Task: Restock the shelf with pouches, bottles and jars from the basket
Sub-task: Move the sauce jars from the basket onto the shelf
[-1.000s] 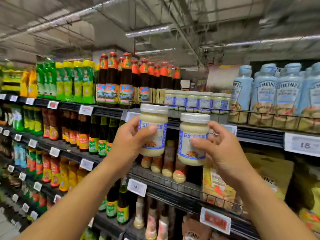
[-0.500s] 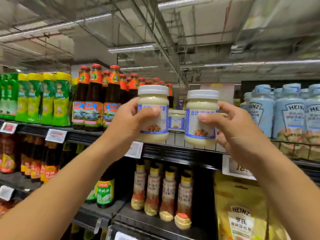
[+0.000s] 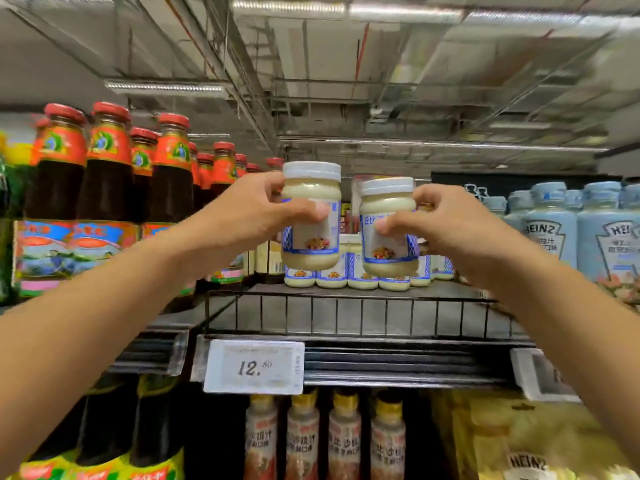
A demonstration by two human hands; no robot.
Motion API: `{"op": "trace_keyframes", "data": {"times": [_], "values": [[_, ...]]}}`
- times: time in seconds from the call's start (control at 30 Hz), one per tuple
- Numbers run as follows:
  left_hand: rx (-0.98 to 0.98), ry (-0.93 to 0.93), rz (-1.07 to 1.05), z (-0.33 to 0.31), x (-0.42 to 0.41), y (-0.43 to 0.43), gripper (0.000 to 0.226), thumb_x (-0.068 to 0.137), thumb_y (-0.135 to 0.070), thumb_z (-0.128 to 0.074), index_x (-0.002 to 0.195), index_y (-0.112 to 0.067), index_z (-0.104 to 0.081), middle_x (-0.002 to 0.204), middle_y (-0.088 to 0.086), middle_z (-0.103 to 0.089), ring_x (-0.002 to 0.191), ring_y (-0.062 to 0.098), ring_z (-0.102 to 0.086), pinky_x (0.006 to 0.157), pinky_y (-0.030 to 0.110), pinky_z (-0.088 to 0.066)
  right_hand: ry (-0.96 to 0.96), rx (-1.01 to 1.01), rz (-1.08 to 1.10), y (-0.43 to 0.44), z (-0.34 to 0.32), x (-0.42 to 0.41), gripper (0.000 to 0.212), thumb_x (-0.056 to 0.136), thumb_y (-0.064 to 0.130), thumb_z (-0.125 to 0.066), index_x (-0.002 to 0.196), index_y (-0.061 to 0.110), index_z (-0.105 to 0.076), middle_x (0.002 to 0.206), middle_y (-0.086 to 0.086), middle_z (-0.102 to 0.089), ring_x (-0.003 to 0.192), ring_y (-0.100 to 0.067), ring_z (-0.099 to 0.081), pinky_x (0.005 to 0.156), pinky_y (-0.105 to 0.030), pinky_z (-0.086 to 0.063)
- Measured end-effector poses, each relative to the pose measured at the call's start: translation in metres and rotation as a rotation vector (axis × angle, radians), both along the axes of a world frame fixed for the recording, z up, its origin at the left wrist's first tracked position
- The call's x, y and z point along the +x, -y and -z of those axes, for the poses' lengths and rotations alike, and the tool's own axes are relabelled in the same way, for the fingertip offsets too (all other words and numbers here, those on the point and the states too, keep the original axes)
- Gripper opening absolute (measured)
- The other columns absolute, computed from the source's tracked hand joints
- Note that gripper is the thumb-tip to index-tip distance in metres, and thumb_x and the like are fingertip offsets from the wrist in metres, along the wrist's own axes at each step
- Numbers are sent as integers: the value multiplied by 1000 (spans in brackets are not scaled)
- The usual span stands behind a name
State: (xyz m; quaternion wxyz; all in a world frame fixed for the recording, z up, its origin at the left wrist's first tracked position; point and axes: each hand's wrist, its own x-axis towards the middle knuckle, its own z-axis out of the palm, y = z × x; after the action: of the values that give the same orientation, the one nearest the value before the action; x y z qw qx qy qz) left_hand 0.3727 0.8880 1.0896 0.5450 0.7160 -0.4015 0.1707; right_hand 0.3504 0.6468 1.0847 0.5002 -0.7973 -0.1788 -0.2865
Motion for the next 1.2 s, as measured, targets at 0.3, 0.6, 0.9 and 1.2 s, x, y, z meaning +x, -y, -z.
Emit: {"op": "trace_keyframes", "data": {"times": [0.3, 0.6, 0.9, 1.2], "values": [[262, -58, -165, 9, 38, -23, 38, 64, -27, -92, 95, -15, -73, 76, -5, -73, 64, 5, -61, 54, 14, -45, -169, -149, -19, -11, -10, 17, 81, 56, 30, -89, 117, -13, -58, 114, -31, -66, 108, -37, -69, 86, -47, -61], [384, -129, -124, 20, 59, -29, 19, 70, -26, -87, 86, -29, -77, 87, -5, -77, 72, 0, -66, 58, 16, -50, -332, -284, -90, -20, 2, 38, 51, 68, 24, -85, 113, 9, -68, 107, -7, -75, 85, -6, -73, 57, -14, -51], [358, -140, -103, 17, 66, -32, 76, 57, -26, -90, 124, -32, -56, 102, 1, -77, 94, 24, -73, 79, 31, -59, -386, -273, -140, -24, 8, 44, 57, 71, 19, -87, 118, 1, -60, 109, -13, -74, 88, -12, -75, 63, -21, -57], [501, -25, -158, 12, 76, -30, 72, 61, -40, -86, 128, -35, -60, 96, -10, -76, 74, 11, -70, 65, 24, -57, -336, -422, -31, -20, 2, 58, 59, 66, 29, -91, 114, 15, -58, 97, -11, -69, 94, -32, -72, 75, -46, -64]]}}
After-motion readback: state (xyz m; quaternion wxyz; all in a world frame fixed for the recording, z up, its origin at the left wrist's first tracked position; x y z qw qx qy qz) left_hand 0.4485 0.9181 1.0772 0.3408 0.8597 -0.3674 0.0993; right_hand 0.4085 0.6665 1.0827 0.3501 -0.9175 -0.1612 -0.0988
